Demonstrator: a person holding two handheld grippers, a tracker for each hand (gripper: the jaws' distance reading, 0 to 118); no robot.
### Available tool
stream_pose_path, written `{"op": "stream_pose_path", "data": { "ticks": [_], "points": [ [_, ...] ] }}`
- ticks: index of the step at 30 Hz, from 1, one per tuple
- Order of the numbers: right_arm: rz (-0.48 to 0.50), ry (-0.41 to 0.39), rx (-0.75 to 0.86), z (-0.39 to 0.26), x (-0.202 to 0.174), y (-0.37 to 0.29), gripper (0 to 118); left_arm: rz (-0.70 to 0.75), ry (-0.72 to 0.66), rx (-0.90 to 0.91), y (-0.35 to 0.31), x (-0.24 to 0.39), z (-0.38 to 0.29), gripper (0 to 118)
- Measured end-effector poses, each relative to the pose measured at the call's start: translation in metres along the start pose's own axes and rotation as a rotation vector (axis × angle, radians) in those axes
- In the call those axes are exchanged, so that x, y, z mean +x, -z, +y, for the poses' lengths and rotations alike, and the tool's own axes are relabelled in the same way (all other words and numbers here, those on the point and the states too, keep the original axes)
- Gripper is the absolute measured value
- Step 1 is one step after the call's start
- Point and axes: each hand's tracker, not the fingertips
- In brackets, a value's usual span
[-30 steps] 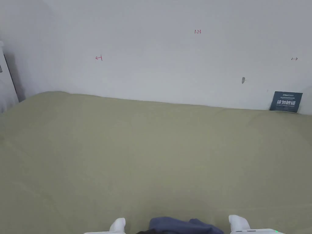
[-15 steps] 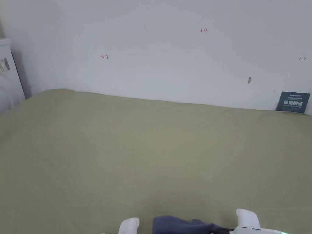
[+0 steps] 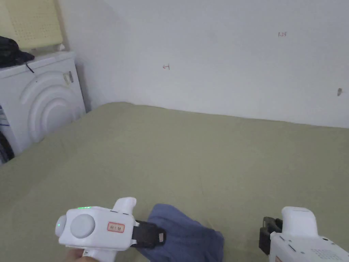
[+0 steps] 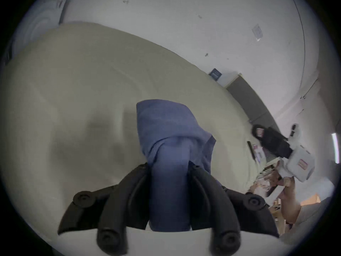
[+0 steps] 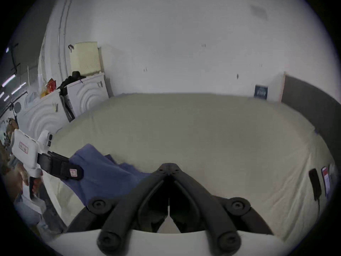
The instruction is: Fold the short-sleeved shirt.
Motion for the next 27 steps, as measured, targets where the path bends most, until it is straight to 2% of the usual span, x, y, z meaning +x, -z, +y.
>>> {"op": "stream_pose_path", "data": {
  "ticks": [4,8,14,15,17,18,19,21,23,24,25,27],
  "points": [
    [-0.055,-0.016,0.081,0.006,-0.072,0.001,0,0.158,0.051,-0.001,-0.045,-0.057,0.029,32],
    [-0.043,-0.016,0.135,0.009,-0.150,0.006,0,0.297,0.058,0.000,-0.084,-0.119,0.052,32],
    [-0.037,0.061,0.108,0.006,-0.239,0.027,0,0.532,0.066,0.006,-0.107,-0.192,0.064,32],
    [-0.027,0.069,0.087,0.005,-0.247,0.031,0,0.577,0.073,0.012,-0.106,-0.201,0.063,36],
    [0.020,0.072,0.019,0.001,-0.257,0.041,0,0.716,0.070,-0.001,-0.101,-0.211,0.059,78],
    [0.045,0.074,-0.004,-0.001,-0.257,0.043,0,0.756,0.016,-0.028,-0.101,-0.217,0.061,94],
    [0.087,0.072,-0.014,-0.004,-0.256,0.045,0,0.809,-0.071,-0.055,-0.104,-0.222,0.065,94],
    [0.100,0.050,-0.012,-0.006,-0.245,0.047,0,0.811,-0.158,-0.014,-0.118,-0.238,0.069,86],
    [0.103,0.021,-0.016,0.000,-0.225,0.046,0,0.787,-0.121,0.121,-0.140,-0.226,0.064,66],
    [0.101,0.011,0.002,0.003,-0.212,0.039,0,0.796,-0.102,0.187,-0.146,-0.212,0.062,44],
    [0.087,0.001,0.028,0.006,-0.198,0.034,0,0.800,-0.084,0.229,-0.153,-0.193,0.056,11],
    [0.058,-0.006,0.058,0.009,-0.165,0.025,0,0.787,-0.034,0.287,-0.155,-0.154,0.051,10]
  ]
}}
